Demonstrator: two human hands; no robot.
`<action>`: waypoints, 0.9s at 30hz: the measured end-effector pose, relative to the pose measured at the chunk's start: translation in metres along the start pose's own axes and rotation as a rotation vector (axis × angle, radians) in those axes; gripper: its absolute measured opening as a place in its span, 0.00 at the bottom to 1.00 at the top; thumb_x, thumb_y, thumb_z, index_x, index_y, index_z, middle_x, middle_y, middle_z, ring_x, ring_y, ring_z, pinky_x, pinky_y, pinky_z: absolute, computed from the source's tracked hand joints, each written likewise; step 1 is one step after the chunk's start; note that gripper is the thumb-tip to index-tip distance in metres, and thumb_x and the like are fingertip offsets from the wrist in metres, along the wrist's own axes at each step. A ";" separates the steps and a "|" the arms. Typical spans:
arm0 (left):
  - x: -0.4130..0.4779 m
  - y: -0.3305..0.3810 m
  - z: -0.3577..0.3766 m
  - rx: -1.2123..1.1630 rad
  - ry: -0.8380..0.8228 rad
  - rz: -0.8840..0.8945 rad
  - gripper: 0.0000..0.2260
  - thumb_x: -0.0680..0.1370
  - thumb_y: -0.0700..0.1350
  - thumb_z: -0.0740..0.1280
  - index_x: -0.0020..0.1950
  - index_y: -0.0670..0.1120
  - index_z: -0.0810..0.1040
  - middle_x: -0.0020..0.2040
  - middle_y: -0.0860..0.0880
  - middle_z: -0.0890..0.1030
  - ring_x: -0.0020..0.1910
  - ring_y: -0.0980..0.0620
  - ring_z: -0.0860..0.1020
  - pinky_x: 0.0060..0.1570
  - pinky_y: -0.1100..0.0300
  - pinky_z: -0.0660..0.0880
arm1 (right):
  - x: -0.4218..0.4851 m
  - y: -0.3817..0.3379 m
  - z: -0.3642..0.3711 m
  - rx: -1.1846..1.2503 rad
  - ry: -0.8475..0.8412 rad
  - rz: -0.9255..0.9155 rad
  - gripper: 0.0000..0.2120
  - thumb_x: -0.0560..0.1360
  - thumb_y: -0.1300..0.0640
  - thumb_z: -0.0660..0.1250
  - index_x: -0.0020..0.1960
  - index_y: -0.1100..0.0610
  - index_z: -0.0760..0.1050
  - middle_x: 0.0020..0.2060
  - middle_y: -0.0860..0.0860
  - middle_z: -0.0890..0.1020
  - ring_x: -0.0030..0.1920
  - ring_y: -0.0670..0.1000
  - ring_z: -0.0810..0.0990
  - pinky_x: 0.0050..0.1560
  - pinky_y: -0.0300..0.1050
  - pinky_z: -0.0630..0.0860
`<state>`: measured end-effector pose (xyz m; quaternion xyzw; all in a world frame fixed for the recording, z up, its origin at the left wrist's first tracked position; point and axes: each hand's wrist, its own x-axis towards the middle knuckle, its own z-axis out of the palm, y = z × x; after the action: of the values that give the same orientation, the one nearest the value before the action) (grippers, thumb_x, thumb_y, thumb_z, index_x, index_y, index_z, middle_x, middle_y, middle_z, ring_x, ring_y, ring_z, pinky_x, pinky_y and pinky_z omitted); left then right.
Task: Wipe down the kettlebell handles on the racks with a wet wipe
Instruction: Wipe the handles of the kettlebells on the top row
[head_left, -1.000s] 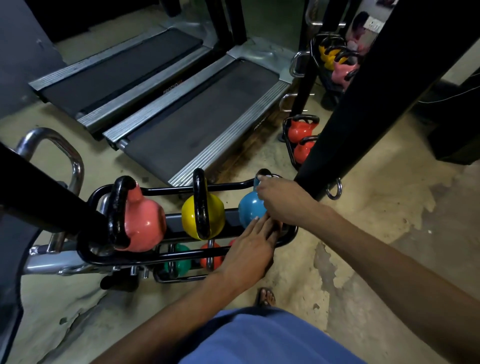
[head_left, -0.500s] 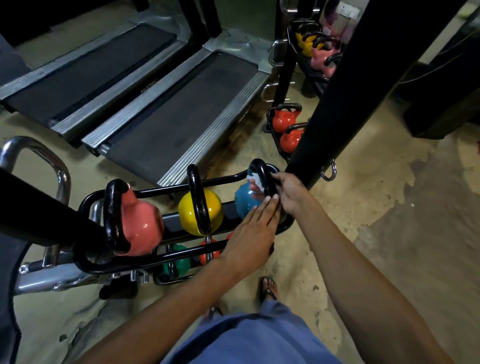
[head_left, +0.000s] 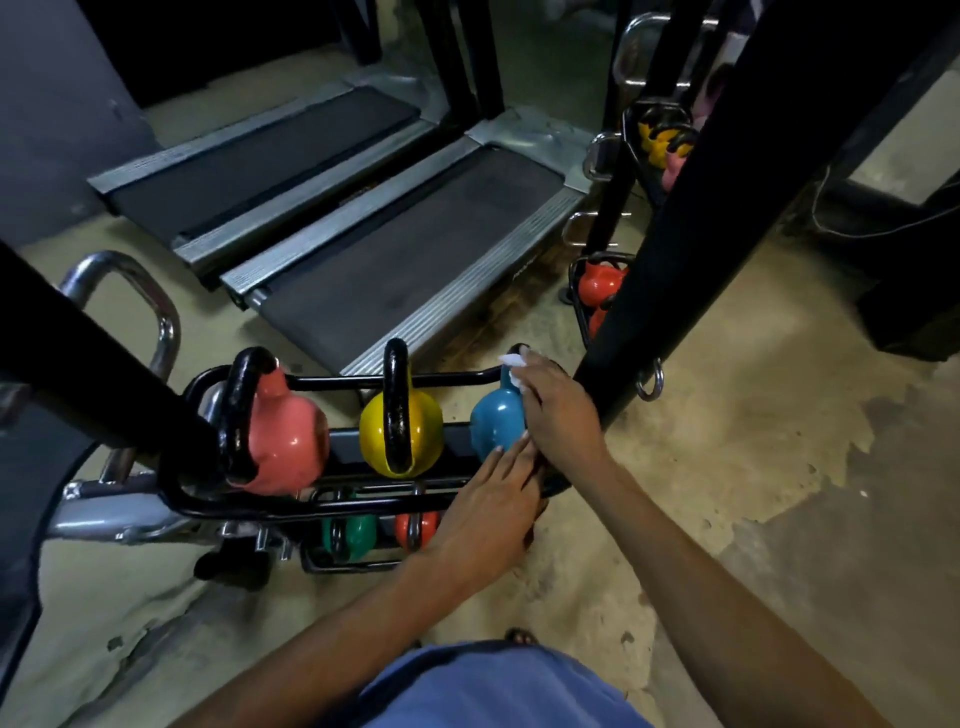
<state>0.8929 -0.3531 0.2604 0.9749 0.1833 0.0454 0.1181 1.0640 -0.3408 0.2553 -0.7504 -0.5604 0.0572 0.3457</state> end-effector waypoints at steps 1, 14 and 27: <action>0.000 0.004 0.002 0.011 -0.009 -0.020 0.33 0.79 0.43 0.62 0.82 0.41 0.52 0.82 0.41 0.49 0.81 0.46 0.45 0.80 0.48 0.47 | 0.010 0.007 -0.003 -0.078 -0.113 -0.053 0.16 0.83 0.57 0.58 0.66 0.54 0.79 0.72 0.49 0.76 0.77 0.48 0.67 0.77 0.46 0.65; 0.008 0.039 0.011 -0.024 -0.026 -0.251 0.36 0.77 0.46 0.66 0.82 0.44 0.53 0.83 0.45 0.49 0.81 0.51 0.44 0.79 0.50 0.51 | -0.022 0.006 -0.011 0.138 -0.060 0.002 0.18 0.82 0.65 0.61 0.69 0.57 0.78 0.74 0.50 0.73 0.76 0.46 0.67 0.76 0.42 0.65; 0.007 0.051 0.003 0.009 0.009 -0.287 0.37 0.81 0.49 0.64 0.83 0.45 0.44 0.82 0.49 0.38 0.81 0.53 0.42 0.76 0.59 0.41 | -0.006 0.031 -0.008 1.356 -0.322 1.045 0.18 0.85 0.57 0.55 0.60 0.66 0.80 0.58 0.63 0.83 0.56 0.59 0.83 0.70 0.55 0.74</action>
<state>0.9177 -0.3973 0.2706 0.9389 0.3217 0.0316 0.1184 1.0903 -0.3539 0.2415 -0.5265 -0.0312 0.6354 0.5640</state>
